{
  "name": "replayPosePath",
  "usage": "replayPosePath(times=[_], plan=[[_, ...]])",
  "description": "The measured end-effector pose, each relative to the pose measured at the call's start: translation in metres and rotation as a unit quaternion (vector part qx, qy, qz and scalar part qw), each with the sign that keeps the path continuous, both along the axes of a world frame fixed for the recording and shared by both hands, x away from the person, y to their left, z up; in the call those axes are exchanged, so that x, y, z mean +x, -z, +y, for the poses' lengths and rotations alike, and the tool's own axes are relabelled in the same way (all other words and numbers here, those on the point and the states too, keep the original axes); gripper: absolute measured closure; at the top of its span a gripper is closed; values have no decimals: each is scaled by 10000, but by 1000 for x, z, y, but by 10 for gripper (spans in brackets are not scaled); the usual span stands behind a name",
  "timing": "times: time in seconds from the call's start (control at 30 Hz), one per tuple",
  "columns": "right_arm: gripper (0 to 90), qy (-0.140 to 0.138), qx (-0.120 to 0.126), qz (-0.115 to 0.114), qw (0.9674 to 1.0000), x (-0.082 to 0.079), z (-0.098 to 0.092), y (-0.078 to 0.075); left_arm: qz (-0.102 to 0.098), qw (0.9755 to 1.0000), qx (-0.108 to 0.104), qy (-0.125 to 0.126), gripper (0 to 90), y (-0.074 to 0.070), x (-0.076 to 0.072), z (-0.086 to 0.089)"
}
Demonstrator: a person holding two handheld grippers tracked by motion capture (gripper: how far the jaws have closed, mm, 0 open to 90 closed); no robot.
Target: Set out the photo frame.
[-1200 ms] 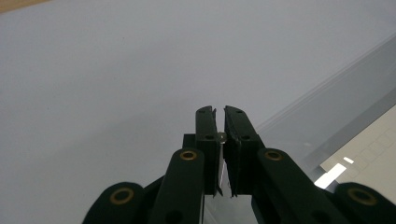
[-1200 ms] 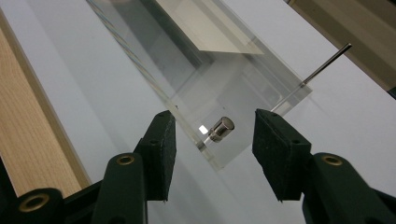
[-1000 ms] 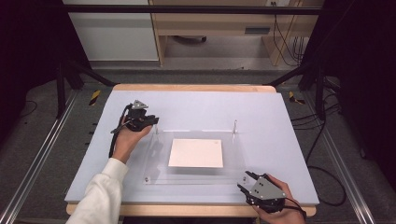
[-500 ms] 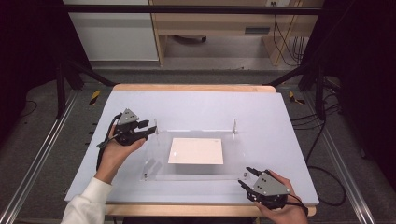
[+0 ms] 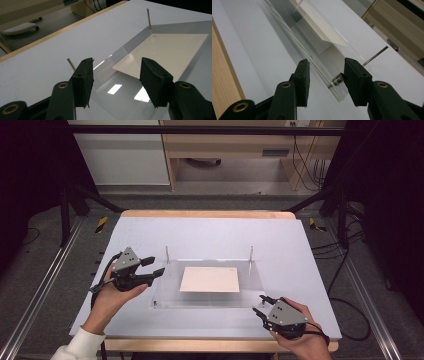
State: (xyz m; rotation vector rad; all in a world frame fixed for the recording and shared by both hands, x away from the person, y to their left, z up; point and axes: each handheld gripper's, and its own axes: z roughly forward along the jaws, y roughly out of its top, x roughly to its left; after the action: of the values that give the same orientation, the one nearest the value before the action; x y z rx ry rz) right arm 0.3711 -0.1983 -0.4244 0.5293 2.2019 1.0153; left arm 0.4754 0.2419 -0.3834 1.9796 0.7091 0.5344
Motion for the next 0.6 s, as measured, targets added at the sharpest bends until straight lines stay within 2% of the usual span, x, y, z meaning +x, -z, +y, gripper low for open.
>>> replayPosePath(times=[0.07, 0.17, 0.47, 0.6], plan=[[571, 0, -6, 5, 10000, 0, 0, -1, -162, 9998, -3, 71, 436, -2, -2, 1], [573, 19, 22, -3, 10000, 2, -1, -3, -88, 9999, -27, 39, 428, -4, -10, 3], [574, 45, 90, -1, 9999, 4, -1, -8, -164, 9989, 84, 436, 360, -8, -24, -2], [577, 48, 95, -22, 9999, 6, -1, -12, -198, 9979, 18, 618, 356, -13, -34, -6]])
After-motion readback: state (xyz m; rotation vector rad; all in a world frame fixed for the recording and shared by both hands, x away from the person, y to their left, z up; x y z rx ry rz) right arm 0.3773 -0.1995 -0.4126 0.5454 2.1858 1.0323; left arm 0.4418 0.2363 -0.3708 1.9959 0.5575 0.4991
